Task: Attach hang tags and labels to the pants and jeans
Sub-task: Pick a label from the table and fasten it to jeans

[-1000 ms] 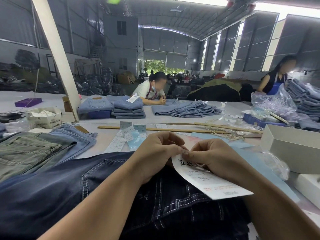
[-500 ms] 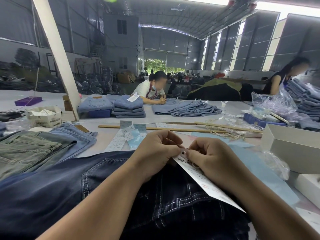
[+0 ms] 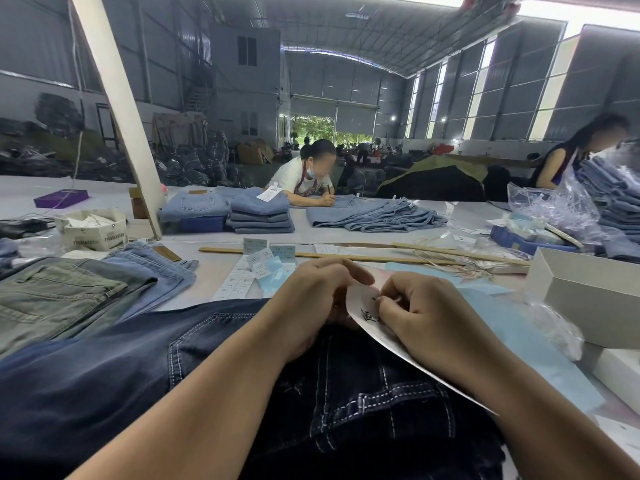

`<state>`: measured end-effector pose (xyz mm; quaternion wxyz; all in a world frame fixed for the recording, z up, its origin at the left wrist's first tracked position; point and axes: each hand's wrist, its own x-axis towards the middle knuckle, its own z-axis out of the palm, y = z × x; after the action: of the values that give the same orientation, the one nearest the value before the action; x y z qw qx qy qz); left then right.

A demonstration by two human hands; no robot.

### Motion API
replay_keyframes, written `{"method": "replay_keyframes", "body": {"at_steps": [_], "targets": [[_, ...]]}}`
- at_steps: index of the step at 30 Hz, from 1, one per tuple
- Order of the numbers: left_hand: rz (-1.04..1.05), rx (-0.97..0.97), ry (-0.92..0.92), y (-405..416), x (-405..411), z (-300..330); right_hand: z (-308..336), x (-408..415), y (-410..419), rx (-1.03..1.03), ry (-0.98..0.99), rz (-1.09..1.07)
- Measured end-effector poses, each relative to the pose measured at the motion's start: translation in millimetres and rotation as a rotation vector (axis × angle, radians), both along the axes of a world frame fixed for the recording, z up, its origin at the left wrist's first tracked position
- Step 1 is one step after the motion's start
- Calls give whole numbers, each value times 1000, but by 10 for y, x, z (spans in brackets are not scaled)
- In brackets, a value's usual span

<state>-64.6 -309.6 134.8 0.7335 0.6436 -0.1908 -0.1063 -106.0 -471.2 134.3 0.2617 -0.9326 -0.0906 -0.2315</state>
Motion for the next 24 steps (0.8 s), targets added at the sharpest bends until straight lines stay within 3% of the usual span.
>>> {"method": "replay_keyframes", "body": {"at_steps": [4, 18, 24], "targets": [[-93, -168, 99, 40, 28, 11, -42, 6, 3, 24, -130, -23], [-39, 117, -145, -1, -43, -12, -85, 29, -7, 131, -170, 19], [-29, 218, -291, -16, -62, -37, 42, 67, 20, 233, -41, 88]]}}
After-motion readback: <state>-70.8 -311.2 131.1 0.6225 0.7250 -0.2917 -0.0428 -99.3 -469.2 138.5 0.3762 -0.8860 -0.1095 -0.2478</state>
